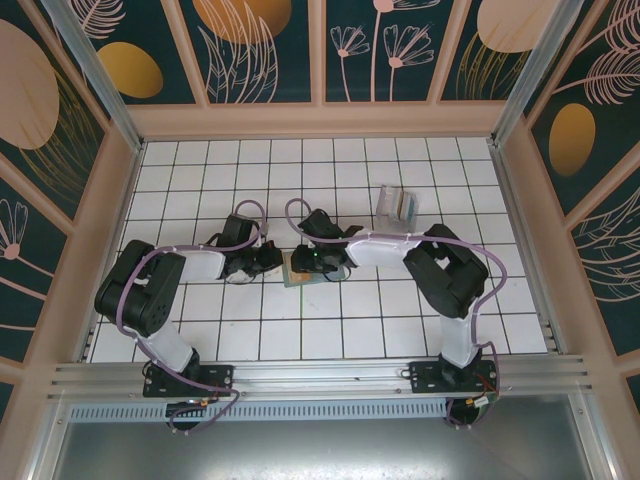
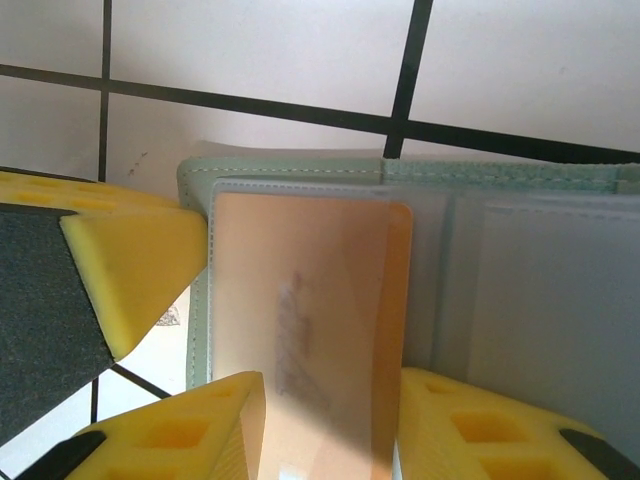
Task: Put the credit cards into the card holder
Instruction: Insert the credit card into the card slot.
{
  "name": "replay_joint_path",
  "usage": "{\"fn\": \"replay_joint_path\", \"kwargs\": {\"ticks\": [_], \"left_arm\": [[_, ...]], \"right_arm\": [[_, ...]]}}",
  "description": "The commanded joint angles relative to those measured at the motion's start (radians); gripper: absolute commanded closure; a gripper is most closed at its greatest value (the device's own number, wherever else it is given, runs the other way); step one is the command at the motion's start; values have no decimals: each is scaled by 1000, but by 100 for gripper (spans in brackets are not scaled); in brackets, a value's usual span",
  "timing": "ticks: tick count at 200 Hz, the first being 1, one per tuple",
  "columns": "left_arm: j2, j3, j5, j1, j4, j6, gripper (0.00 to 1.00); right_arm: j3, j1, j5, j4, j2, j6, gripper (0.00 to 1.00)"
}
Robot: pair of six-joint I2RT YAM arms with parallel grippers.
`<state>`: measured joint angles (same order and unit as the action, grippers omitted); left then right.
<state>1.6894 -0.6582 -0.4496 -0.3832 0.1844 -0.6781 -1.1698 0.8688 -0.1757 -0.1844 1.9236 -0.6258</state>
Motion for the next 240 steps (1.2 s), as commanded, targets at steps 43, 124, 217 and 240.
{"fn": "replay_joint_path", "kwargs": {"ticks": [43, 124, 217, 240], "left_arm": [[38, 37, 17, -8, -25, -6, 92], [51, 28, 11, -8, -17, -10, 92], [65, 20, 9, -8, -19, -8, 92], [73, 13, 3, -8, -22, -2, 92]], "right_arm": [[-20, 23, 57, -19, -65, 52, 55], [74, 9, 180, -39, -174, 1, 50], [184, -16, 186, -22, -191, -34, 41], [184, -16, 207, -23, -186, -33, 39]]}}
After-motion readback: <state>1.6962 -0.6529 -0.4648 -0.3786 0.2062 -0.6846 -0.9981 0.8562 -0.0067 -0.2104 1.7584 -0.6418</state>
